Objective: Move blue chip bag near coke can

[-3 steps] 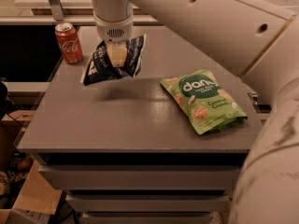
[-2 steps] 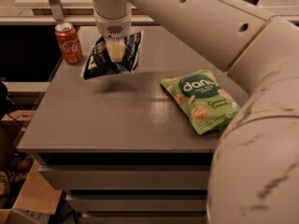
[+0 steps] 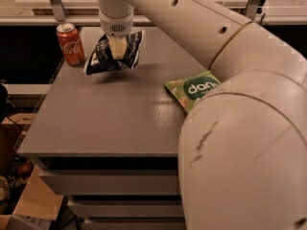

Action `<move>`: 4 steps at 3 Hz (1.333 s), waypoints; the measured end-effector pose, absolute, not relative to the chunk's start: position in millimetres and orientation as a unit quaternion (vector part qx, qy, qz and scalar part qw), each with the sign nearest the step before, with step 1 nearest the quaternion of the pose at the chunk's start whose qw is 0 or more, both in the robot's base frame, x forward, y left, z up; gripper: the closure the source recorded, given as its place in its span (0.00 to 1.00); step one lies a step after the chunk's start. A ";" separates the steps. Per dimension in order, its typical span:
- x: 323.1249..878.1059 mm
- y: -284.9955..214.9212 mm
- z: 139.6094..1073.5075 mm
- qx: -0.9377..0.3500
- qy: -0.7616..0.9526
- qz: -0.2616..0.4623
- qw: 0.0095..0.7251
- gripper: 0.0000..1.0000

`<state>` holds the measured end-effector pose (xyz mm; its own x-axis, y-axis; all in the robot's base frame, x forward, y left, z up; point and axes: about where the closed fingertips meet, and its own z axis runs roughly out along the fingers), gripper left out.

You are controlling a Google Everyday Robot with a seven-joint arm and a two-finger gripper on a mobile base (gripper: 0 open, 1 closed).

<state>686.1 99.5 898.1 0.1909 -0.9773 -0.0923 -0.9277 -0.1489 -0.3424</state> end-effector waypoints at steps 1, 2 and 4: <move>704.1 107.0 896.0 -0.753 0.632 -0.073 0.170 1.00; 716.5 112.8 897.1 -0.751 0.633 -0.070 0.176 1.00; 727.9 124.6 897.2 -0.752 0.630 -0.061 0.182 0.83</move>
Offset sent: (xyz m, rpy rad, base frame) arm 0.0461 0.0183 0.0076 0.0450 -0.0152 -0.0067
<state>727.9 124.6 897.2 0.1989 -0.9703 -0.1376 -0.9256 -0.1398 -0.3518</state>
